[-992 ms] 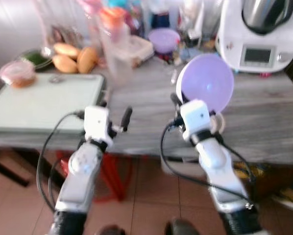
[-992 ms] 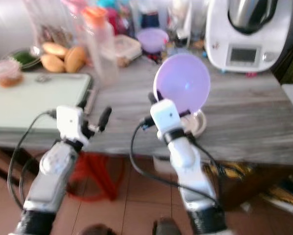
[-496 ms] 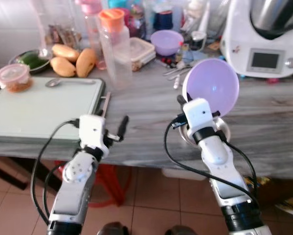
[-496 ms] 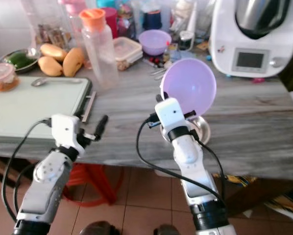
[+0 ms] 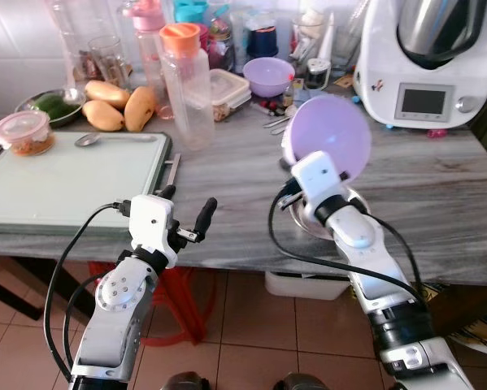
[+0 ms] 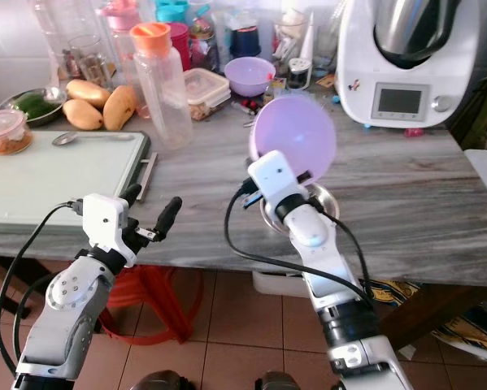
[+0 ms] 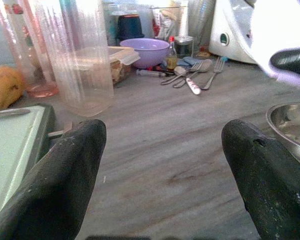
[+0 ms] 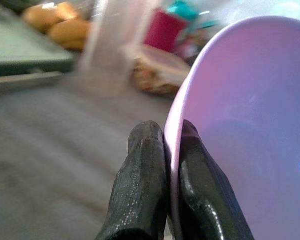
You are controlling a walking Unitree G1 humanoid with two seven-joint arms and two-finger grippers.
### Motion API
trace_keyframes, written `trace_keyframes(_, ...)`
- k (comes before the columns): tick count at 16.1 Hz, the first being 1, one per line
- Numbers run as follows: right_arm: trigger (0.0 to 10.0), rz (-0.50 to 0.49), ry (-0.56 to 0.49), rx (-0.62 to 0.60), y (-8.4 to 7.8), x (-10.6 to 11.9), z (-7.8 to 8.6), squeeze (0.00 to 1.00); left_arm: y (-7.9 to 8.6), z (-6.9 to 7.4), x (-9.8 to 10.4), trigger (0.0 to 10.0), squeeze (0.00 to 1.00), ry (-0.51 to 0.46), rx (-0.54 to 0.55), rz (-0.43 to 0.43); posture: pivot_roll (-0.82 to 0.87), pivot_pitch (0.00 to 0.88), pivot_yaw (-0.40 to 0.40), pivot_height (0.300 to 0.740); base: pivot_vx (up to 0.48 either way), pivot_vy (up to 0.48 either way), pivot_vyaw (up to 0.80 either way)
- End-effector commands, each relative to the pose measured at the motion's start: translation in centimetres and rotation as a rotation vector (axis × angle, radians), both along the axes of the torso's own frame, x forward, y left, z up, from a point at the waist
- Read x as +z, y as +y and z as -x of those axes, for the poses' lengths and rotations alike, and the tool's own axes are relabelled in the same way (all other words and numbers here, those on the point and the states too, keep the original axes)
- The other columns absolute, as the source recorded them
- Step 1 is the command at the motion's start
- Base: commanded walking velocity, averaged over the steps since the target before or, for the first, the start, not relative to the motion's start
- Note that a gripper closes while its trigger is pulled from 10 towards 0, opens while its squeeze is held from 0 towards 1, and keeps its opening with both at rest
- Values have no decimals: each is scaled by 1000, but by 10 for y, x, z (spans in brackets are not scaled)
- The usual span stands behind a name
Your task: Setting the table
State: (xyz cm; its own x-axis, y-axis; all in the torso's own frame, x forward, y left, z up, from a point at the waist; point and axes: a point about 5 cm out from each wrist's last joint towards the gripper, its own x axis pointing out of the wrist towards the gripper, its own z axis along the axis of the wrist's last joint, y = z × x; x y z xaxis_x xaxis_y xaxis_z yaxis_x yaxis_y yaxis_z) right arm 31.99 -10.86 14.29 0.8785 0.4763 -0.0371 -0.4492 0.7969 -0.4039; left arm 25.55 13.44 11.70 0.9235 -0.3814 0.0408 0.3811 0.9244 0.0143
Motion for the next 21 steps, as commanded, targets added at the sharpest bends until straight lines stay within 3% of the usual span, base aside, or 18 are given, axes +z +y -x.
trace_keyframes(1,10000,6,14,77,10,5,-2,0,2,2,4,10000,0,-6,2,-7,1,0,34,740,0,0,0)
trace_keyframes(6,10000,52,90,253,21,-1,-1,0,9,7,2,10000,0,16,8,-21,23,0,32,740,0,0,0)
trace_keyframes(9,10000,72,136,317,18,-5,-2,0,9,8,1,10000,0,27,9,-29,28,0,33,740,0,0,0)
trace_keyframes(15,10000,114,171,305,1,-8,-13,0,12,10,-1,10000,0,53,6,-49,37,0,41,740,0,0,0)
trace_keyframes(21,10000,147,207,341,-3,-17,-13,0,12,11,-1,10000,0,74,7,-62,48,0,49,740,0,0,0)
